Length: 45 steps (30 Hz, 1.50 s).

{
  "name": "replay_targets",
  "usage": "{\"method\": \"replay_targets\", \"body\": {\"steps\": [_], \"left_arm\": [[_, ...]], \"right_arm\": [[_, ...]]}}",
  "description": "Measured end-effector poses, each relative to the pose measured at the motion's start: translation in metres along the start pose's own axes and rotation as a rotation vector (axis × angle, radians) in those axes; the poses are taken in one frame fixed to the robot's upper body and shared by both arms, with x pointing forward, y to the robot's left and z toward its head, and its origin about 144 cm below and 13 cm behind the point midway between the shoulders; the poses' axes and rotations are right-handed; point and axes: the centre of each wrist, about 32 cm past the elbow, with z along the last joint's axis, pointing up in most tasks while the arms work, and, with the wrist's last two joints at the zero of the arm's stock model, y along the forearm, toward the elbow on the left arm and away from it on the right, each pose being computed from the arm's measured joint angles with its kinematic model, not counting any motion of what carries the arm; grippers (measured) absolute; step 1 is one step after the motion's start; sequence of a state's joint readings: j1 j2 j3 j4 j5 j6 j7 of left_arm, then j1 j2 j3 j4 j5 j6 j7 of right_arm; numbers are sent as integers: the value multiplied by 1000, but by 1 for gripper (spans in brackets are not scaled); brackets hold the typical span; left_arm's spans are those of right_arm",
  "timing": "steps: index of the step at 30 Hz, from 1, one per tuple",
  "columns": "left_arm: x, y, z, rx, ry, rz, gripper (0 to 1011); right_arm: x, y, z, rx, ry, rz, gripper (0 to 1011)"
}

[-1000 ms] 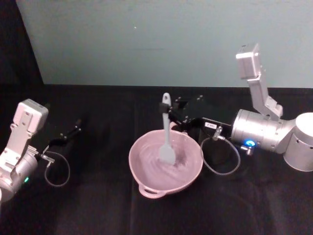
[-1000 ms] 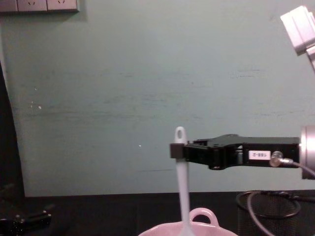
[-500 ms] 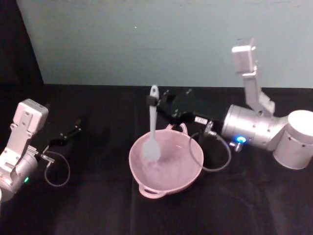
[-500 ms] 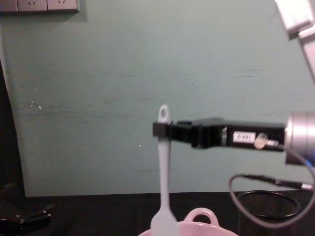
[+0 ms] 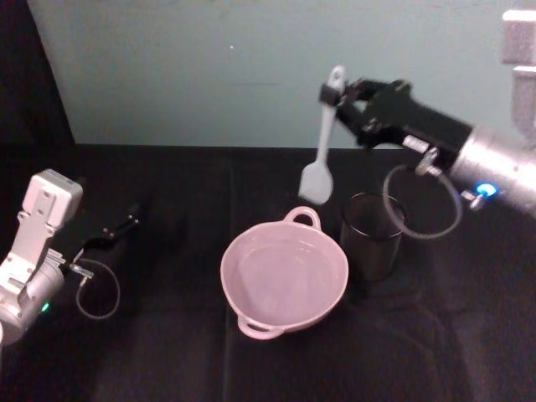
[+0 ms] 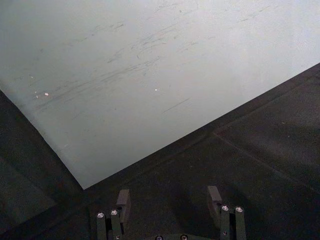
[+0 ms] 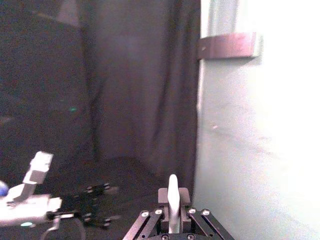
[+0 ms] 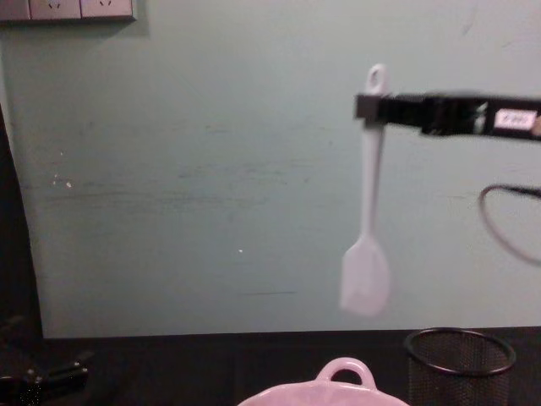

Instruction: Use the one hand to pick up the spoon and stir the clear water in the bowl.

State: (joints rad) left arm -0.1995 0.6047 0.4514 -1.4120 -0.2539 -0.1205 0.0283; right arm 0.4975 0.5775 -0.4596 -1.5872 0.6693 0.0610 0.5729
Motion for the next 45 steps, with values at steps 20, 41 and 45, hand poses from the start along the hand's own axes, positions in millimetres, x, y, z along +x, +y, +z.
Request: {"method": "replay_targets", "body": {"steps": [20,41,45], "left_arm": [[0,0,0,0,0,0,1005],[0,0,0,0,0,0,1005],[0,0,0,0,0,0,1005]], "right_arm": [[21,-33,6,-57,-10,-161,134],[14,-54,-63,-109,307,-229,134],[16,-61,-74,-84,383,-250,134]]}}
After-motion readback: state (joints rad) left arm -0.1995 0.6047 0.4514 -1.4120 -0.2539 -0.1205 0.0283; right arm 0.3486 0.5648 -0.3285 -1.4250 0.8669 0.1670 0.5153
